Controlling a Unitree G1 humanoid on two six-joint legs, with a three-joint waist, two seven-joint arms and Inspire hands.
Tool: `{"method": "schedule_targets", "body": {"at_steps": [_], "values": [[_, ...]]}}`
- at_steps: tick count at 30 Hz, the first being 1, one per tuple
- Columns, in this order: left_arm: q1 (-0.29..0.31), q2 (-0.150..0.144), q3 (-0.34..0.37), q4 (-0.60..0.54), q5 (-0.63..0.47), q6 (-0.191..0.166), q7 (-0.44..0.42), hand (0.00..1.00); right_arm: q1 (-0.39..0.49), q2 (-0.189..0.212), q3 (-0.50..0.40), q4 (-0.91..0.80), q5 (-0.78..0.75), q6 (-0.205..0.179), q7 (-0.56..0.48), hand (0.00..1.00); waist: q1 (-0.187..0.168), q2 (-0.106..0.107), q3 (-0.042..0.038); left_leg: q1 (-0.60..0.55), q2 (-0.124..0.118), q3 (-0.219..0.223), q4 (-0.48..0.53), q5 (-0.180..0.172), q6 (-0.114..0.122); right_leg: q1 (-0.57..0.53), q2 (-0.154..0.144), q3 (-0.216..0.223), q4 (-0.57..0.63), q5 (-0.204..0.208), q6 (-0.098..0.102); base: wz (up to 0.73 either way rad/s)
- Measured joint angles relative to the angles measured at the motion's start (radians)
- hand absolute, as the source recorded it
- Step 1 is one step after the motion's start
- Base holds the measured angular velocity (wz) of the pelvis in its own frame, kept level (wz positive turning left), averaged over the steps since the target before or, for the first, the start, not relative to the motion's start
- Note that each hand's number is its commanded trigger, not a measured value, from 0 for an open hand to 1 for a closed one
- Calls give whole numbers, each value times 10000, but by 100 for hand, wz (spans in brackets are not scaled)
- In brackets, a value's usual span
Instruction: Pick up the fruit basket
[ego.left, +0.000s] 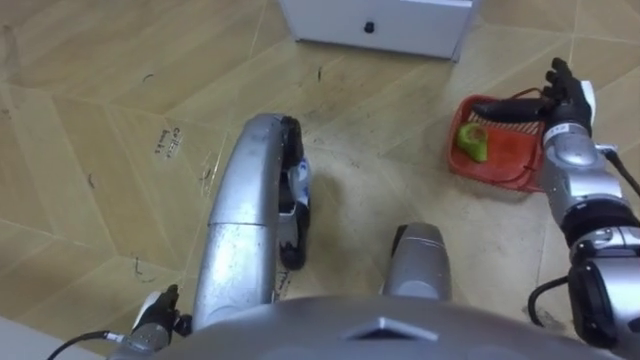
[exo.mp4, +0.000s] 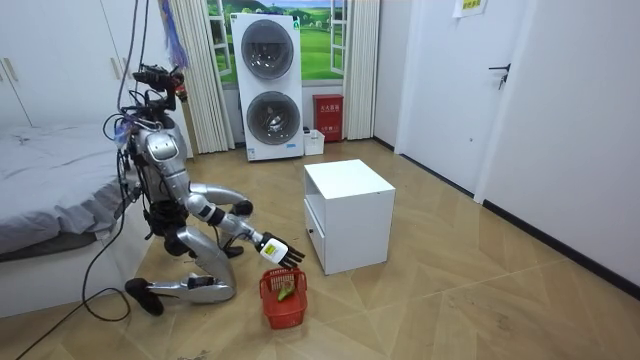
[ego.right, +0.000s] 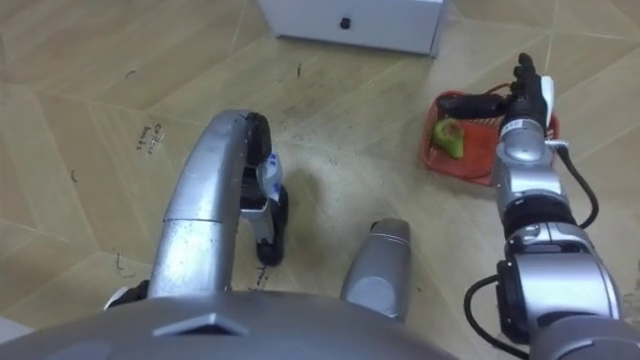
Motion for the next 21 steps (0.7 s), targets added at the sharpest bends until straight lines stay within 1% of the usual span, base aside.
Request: {"method": "schedule_targets", "body": {"at_steps": [1,2,3,5,7,10,12,16,17,19,21], "values": [[1,0,-100,2,1,9,-60,0,-81,-87,92,89,3,0,1,0,7,35,10,-25,1,12,-1,3,6,-17,-10,-8,0,-2,3,3],[-1,7,-179,7,-10,38,-93,0,-170,-133,160,204,10,0,5,0,15,66,-7,-55,1,18,-6,6,11,-43,-16,-13,2,-2,5,4],[-10,15,-232,7,-19,58,-105,0,-205,-149,203,259,15,0,4,0,31,65,-7,-70,4,18,-8,6,12,-60,-16,-13,4,-3,5,0],[-19,20,-278,7,-45,75,-197,0,-223,-159,248,272,15,0,11,0,53,68,-5,-108,6,18,-9,6,12,-92,-15,-17,3,-3,6,0],[-18,19,-462,9,-404,90,-276,0,-227,-163,334,341,113,0,19,0,53,84,3,-158,4,18,-9,6,12,-133,-19,-20,2,-3,7,0],[-11,20,-488,13,-688,128,-284,0,-230,-167,475,502,302,0,28,0,65,109,16,-179,5,19,-9,6,12,-153,-18,-16,1,-4,8,0],[-9,19,-488,11,-686,173,-284,0,-231,-170,522,720,351,12,107,0,72,137,19,-184,5,20,-9,6,13,-157,-18,-19,-2,-4,8,0],[50,19,-531,13,-703,281,-299,0,-230,-182,508,1114,394,41,261,0,55,247,-4,-267,5,40,-9,8,9,-267,-16,0,20,-5,8,0],[57,17,-602,13,-779,281,-299,0,-232,-217,505,1111,413,40,261,0,45,290,-29,-355,-3,55,-8,31,-2,-364,-22,18,48,-7,11,0],[48,17,-640,7,-798,270,-298,0,-236,-298,504,1106,482,39,259,0,44,296,-29,-425,-4,134,-33,62,25,-485,-35,87,85,-19,36,0],[65,12,-644,7,-797,271,-298,0,-243,-371,503,1105,473,39,244,0,44,282,-20,-423,-17,218,-54,79,59,-524,-112,167,99,-22,36,0]]}}
